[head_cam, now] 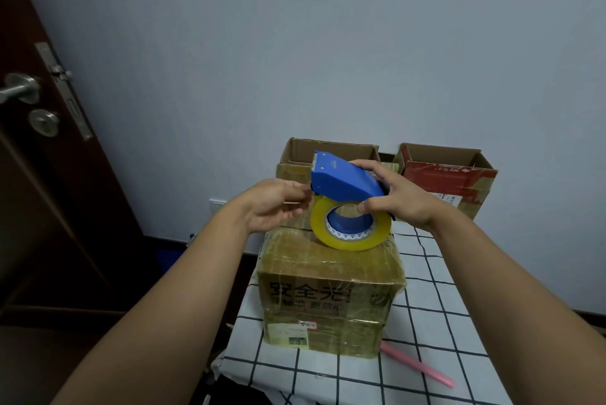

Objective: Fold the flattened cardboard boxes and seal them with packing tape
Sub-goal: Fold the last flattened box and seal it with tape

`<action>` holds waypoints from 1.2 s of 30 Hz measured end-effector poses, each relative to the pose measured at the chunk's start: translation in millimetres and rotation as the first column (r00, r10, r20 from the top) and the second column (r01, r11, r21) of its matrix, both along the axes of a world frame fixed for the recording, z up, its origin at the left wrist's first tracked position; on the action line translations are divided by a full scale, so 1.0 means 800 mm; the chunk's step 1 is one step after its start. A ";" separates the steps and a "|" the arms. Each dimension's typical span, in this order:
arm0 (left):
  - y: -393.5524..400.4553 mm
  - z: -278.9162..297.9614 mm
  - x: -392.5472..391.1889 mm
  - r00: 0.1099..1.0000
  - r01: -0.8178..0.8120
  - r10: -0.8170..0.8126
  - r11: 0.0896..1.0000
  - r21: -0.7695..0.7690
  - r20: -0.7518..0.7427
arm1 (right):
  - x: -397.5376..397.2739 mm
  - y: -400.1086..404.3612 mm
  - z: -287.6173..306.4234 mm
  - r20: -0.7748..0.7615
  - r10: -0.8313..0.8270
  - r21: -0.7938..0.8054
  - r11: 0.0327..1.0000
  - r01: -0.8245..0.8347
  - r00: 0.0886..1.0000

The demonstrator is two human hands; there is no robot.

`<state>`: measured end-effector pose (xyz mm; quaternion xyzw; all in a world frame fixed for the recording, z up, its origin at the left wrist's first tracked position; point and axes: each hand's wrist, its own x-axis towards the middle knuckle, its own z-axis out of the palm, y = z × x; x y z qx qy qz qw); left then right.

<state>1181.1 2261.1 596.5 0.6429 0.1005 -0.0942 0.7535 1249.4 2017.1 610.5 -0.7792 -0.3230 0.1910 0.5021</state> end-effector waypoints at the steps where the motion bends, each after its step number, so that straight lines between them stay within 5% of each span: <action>1: 0.001 0.002 -0.001 1.000 0.014 -0.014 0.999 0.032 0.000 | 0.001 0.000 0.000 0.003 0.003 -0.003 1.000 -0.003 1.000; 17: 0.034 0.013 -0.007 0.997 -0.021 0.028 0.994 0.108 -0.065 | -0.004 0.014 0.013 0.060 0.041 -0.102 0.994 -0.035 0.997; 26: 0.027 0.002 -0.021 0.991 -0.089 0.067 0.977 -0.193 -0.118 | -0.007 0.023 0.017 0.118 0.079 -0.130 0.989 -0.064 0.990; 36: 0.031 0.001 -0.016 0.982 -0.169 0.159 0.980 0.108 0.103 | -0.007 0.035 0.037 0.195 0.065 -0.190 0.981 -0.027 0.979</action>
